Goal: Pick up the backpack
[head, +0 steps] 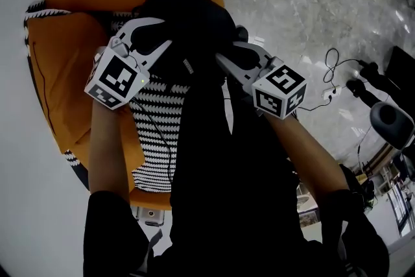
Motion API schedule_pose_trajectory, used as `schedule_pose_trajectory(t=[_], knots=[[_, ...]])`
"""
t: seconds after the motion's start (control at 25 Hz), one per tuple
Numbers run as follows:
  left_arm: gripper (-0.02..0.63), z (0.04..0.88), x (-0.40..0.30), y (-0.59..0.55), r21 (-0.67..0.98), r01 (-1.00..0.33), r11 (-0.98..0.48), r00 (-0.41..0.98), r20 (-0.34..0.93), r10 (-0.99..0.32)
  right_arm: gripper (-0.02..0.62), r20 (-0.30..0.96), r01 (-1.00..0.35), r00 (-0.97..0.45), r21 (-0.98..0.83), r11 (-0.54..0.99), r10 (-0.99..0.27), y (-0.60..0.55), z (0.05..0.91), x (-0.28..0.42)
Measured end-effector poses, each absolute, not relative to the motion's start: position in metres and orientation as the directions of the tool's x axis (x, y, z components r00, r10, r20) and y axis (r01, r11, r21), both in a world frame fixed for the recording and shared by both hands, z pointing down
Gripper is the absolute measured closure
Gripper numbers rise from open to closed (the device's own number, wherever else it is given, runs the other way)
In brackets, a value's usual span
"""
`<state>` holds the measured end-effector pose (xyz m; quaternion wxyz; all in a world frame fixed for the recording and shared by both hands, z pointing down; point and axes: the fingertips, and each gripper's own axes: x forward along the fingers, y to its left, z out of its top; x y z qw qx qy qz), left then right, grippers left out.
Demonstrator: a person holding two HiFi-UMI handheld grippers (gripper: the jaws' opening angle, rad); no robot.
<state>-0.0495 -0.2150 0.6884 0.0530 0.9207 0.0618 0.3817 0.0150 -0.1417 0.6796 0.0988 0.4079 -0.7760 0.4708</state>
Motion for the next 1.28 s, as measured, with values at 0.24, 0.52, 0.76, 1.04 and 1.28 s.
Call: schedule_pose_trajectory(t=[0.24, 0.52, 0.76, 1.04, 1.28], knots=[[0.489, 0.682, -0.055, -0.205, 0.166, 0.043, -0.985, 0.691, 0.707, 0.149, 0.511, 0.564, -0.727, -0.670, -0.628, 0.276, -0.482, -0.134, 0.677, 0.011], [0.491, 0.674, -0.068, -0.195, 0.196, -0.038, -0.980, 0.703, 0.702, 0.113, 0.511, 0.599, -0.715, -0.698, -0.603, 0.354, -0.392, -0.124, 0.669, 0.000], [0.491, 0.664, -0.084, -0.190, 0.231, -0.143, -0.962, 0.719, 0.692, 0.059, 0.518, 0.618, -0.695, -0.717, -0.593, 0.406, -0.324, -0.120, 0.663, -0.012], [0.492, 0.652, -0.103, -0.183, 0.255, -0.215, -0.943, 0.715, 0.698, 0.026, 0.531, 0.633, -0.666, -0.735, -0.607, 0.434, -0.242, -0.114, 0.651, -0.025], [0.492, 0.640, -0.118, -0.168, 0.287, -0.265, -0.921, 0.705, 0.709, 0.018, 0.537, 0.630, -0.634, -0.754, -0.624, 0.456, -0.186, -0.105, 0.640, -0.034]])
